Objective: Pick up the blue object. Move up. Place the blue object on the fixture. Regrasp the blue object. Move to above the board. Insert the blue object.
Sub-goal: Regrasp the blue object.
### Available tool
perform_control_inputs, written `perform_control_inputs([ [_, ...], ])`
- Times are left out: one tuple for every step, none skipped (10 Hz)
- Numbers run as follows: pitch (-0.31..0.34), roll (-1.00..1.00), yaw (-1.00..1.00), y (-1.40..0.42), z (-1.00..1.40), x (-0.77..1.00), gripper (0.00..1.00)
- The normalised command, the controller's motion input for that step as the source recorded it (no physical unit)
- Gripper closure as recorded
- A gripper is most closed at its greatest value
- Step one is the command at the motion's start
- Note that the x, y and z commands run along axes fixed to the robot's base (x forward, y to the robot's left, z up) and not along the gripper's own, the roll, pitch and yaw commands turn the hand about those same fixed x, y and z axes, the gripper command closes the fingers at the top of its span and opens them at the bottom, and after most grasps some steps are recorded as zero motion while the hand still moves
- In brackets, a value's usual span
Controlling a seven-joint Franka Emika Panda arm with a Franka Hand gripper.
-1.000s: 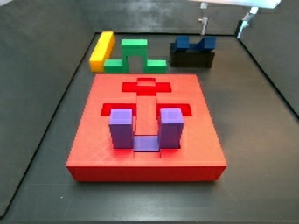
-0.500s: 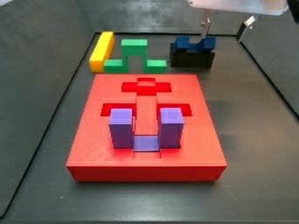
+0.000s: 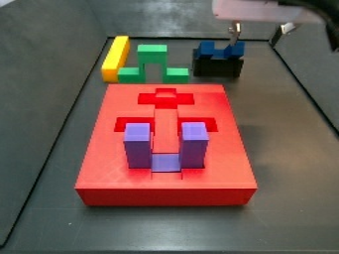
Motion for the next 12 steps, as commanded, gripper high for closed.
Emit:
perform_control_inputs([
  [0.1, 0.73, 0.0, 0.3, -0.26, 0.18, 0.0],
  [0.131, 0.36, 0.0, 0.42, -0.13, 0.19, 0.0],
  [0.214, 0.32, 0.0, 0.35, 0.0, 0.29, 0.0],
  [0.223, 0.29, 0.0, 0.27, 0.0, 0.31, 0.0],
  [0.183, 0.41, 0.0, 0.2, 0.0, 0.19, 0.0],
  [0.166, 0.78, 0.21, -0.06, 0.0, 0.02, 0.0],
  [0.169, 1.0, 0.2, -0.2, 0.0, 0.03, 0.0],
  [0.174, 0.96, 0.12, -0.2, -0.02, 0.19, 0.0],
  [0.071, 0.47, 0.01, -0.05, -0.14, 0.11, 0.0],
  [-0.026, 0.07, 0.02, 0.0, -0.22, 0.0, 0.0],
  [0.0, 0.0, 0.09, 0.0, -0.23, 0.24, 0.0],
  [0.0, 0.0, 0.0, 0.07, -0.25, 0.21, 0.0],
])
